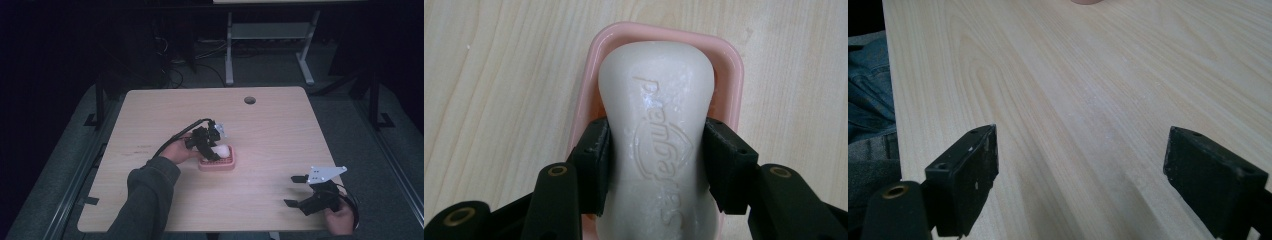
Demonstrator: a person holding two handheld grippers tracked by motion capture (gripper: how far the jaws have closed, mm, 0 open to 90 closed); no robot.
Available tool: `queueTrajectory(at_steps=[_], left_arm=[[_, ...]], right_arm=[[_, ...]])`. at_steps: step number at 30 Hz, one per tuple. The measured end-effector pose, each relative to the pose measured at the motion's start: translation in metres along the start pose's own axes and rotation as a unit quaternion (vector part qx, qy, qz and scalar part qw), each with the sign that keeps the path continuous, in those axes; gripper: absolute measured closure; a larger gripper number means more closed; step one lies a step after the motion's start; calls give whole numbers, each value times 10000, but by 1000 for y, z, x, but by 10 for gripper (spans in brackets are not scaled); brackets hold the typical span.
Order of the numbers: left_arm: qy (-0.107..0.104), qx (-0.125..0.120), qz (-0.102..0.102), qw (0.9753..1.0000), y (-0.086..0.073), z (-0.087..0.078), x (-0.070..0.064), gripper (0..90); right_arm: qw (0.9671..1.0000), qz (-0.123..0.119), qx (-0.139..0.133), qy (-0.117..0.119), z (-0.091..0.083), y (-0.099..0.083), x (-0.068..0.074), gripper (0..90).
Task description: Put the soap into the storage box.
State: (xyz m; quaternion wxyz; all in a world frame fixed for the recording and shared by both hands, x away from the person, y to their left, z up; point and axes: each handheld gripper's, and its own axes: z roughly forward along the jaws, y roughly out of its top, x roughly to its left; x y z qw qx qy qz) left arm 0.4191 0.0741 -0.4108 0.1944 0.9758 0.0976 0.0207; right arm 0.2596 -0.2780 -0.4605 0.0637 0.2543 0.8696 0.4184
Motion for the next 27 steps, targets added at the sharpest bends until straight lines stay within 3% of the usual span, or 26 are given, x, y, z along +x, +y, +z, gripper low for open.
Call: queueTrajectory(at_steps=[16,27], left_arm=[[-137,171,-76,9997,0,13,5,493],[-100,182,-94,9997,1,15,5,492]], right_arm=[[10000,14,-13,-7,-1,0,0,141],[10000,4,-28,-11,-2,0,0,141]])
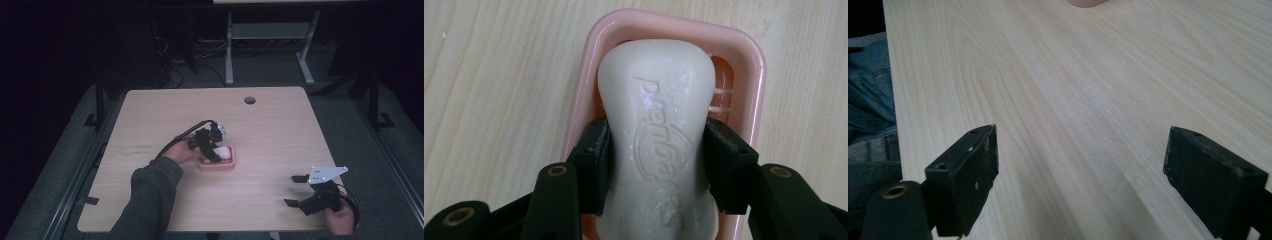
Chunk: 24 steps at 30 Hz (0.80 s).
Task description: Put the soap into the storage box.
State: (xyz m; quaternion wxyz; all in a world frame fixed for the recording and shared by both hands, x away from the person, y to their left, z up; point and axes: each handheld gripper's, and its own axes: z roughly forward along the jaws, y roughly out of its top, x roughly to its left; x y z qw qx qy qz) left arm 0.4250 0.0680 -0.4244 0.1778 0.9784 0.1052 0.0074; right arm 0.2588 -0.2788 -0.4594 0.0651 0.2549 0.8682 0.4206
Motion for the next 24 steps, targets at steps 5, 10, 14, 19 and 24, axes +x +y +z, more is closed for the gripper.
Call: queueTrajectory(at_steps=[5,10,14,19,24], left_arm=[[-15,-6,-9,10000,0,0,0,490],[-34,-43,-22,10000,-1,-3,0,467],[-23,-30,-28,10000,-2,-6,-2,438],[20,-125,-27,9999,-2,-11,-4,417],[52,-185,21,9998,-2,-16,-6,394]], right_arm=[[10000,18,-4,-2,0,0,0,141],[10000,14,5,0,0,0,0,141],[10000,14,10,1,0,0,0,141],[10000,18,17,-2,1,0,0,141],[10000,1,20,-7,1,0,0,141]])
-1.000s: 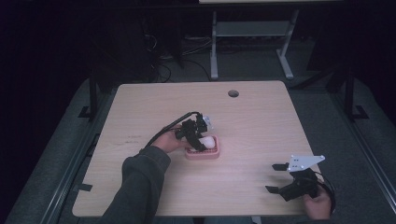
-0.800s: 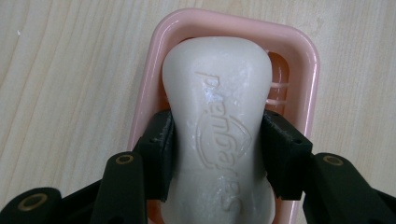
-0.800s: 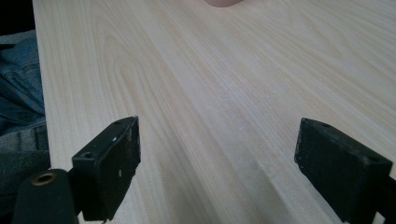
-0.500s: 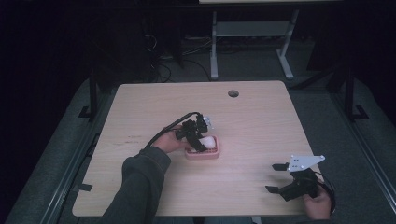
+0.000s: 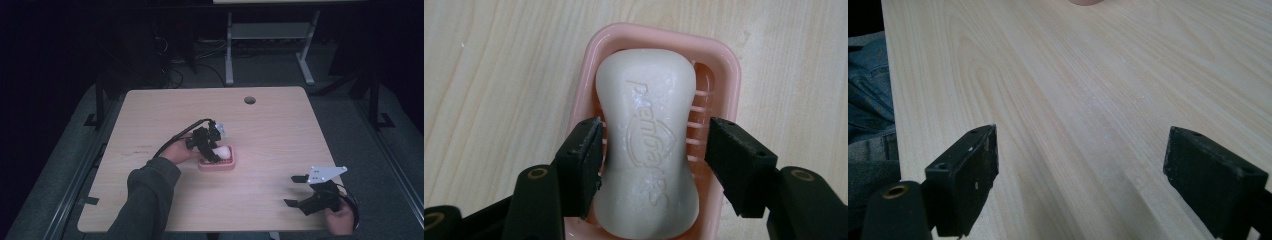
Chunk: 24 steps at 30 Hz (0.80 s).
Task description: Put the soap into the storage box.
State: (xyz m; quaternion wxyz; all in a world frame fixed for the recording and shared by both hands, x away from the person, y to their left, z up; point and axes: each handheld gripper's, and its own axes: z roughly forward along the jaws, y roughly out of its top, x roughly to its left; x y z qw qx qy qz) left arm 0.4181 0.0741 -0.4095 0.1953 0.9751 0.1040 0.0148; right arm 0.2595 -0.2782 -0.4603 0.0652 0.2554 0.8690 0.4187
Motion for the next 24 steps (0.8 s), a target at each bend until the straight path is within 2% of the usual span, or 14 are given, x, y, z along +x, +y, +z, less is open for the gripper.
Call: queueTrajectory(at_steps=[8,17,24], left_arm=[[63,-68,-12,10000,-2,-6,-4,370],[122,-182,-103,9997,-11,-16,-8,350],[198,-167,-99,9996,-20,-22,-13,340]], right_arm=[[10000,20,-3,3,0,0,0,141],[10000,11,8,-18,0,0,0,141],[10000,40,31,-32,1,0,1,141]])
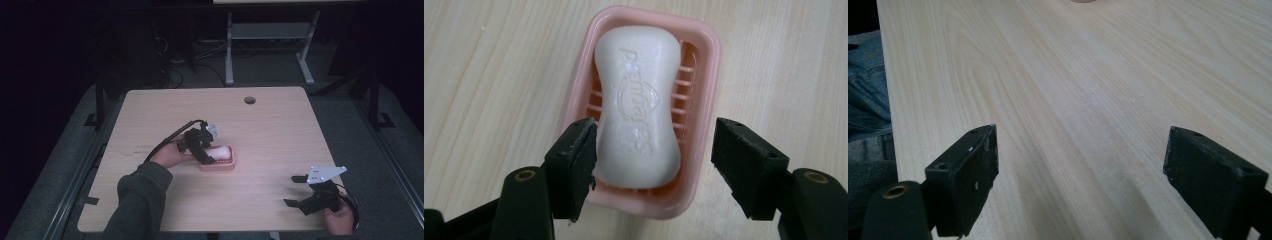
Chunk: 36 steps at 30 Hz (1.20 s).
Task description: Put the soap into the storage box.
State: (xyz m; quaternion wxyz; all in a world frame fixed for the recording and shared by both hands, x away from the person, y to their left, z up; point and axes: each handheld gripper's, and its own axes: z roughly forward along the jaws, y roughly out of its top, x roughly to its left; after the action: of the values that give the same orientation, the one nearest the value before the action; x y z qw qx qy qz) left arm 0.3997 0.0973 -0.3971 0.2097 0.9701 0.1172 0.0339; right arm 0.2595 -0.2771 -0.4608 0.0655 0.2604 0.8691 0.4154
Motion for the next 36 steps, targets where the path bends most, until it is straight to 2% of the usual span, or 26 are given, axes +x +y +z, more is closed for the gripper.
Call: queueTrajectory(at_steps=[8,11,16,26,28,36], left_arm=[[37,-134,-36,9999,-11,-9,-5,341],[47,-89,-51,9999,-13,-12,-7,333],[32,-173,-32,9998,-16,-15,-11,331],[44,-191,-68,9998,-23,-18,-16,322],[57,-136,-56,9999,-24,-19,-17,318],[82,-234,-55,9997,-31,-25,-23,315]], right_arm=[[10000,-9,39,-8,1,1,0,141],[10000,-8,32,-22,1,0,0,140],[10000,22,31,-58,0,0,-1,140],[10000,25,55,-70,0,0,-1,141],[10000,27,54,-74,-1,0,-1,141],[9999,34,80,-88,0,0,-1,141]])
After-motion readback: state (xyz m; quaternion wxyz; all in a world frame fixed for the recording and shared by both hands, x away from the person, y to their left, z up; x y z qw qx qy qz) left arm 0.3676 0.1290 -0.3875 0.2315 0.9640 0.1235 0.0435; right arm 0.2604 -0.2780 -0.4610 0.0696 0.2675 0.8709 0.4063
